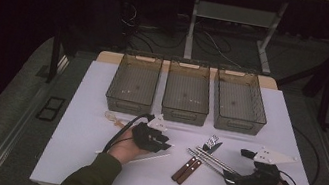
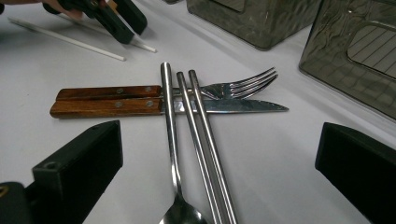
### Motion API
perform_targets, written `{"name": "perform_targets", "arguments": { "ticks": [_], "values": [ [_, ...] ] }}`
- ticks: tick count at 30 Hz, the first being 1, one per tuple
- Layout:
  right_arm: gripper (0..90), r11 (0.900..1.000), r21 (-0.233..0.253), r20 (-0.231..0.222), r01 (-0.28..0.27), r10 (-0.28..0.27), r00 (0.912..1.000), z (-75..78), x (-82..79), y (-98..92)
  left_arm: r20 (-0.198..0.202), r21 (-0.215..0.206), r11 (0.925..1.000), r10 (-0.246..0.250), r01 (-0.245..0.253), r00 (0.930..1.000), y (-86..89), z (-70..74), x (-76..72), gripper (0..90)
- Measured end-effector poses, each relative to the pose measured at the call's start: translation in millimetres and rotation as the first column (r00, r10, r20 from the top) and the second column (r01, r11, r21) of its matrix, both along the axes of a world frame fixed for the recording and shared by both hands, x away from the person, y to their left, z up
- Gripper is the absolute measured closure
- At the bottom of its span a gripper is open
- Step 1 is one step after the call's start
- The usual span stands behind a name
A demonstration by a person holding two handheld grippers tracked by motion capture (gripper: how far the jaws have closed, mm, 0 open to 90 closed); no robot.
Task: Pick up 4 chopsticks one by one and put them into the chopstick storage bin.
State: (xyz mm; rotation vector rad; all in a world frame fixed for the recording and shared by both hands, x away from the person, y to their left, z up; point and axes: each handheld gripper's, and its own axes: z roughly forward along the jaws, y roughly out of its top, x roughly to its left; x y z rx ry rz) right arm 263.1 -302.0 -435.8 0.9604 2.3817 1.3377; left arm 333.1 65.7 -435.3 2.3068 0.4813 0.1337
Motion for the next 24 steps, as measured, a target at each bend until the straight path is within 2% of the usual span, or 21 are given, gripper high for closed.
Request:
{"name": "perform_targets", "arguments": {
  "ticks": [3, 6, 7, 10, 13, 19, 24],
  "values": [
    [0.6, 1.000, 0.001, 0.002, 0.000, 0.000, 1.0000, 0.0, 0.2, -0.3, -0.005, -0.010, 0.9998, 0.015, -0.015, 0.9999, 6.9, 5.5, -8.6, 60.6],
    [0.6, 1.000, 0.002, 0.004, -0.001, 0.001, 1.0000, 0.4, -0.1, -0.7, -0.014, -0.020, 0.9998, 0.004, -0.004, 0.9999, 16.9, 8.4, -20.8, 61.0],
    [0.6, 1.000, 0.002, 0.004, 0.000, 0.000, 1.0000, 0.5, -0.2, -0.7, -0.020, -0.028, 0.9996, 0.001, -0.001, 0.9998, 20.6, 8.8, -25.8, 62.0],
    [0.6, 1.000, 0.002, 0.003, 0.001, -0.001, 1.0000, 0.6, -0.3, -0.6, -0.016, -0.017, 0.9999, -0.002, 0.001, 0.9999, 29.8, 9.1, -40.1, 65.6],
    [0.6, 1.000, -0.001, 0.005, -0.001, 0.001, 1.0000, 0.3, -0.2, 0.0, -0.021, -0.007, 1.0000, 0.000, 0.000, 0.9998, 40.1, 9.7, -48.4, 70.0],
    [0.6, 1.000, -0.003, 0.007, 0.001, -0.001, 1.0000, 0.3, -0.3, 0.0, -0.050, -0.028, 0.9977, 0.061, -0.062, 0.9969, 65.8, 11.3, -59.3, 71.4],
    [0.6, 1.000, -0.006, 0.003, 0.001, -0.001, 1.0000, 0.2, -0.4, 0.6, -0.071, -0.014, 0.9944, 0.104, -0.105, 0.9921, 84.8, 6.8, -69.9, 70.3]
  ]
}}
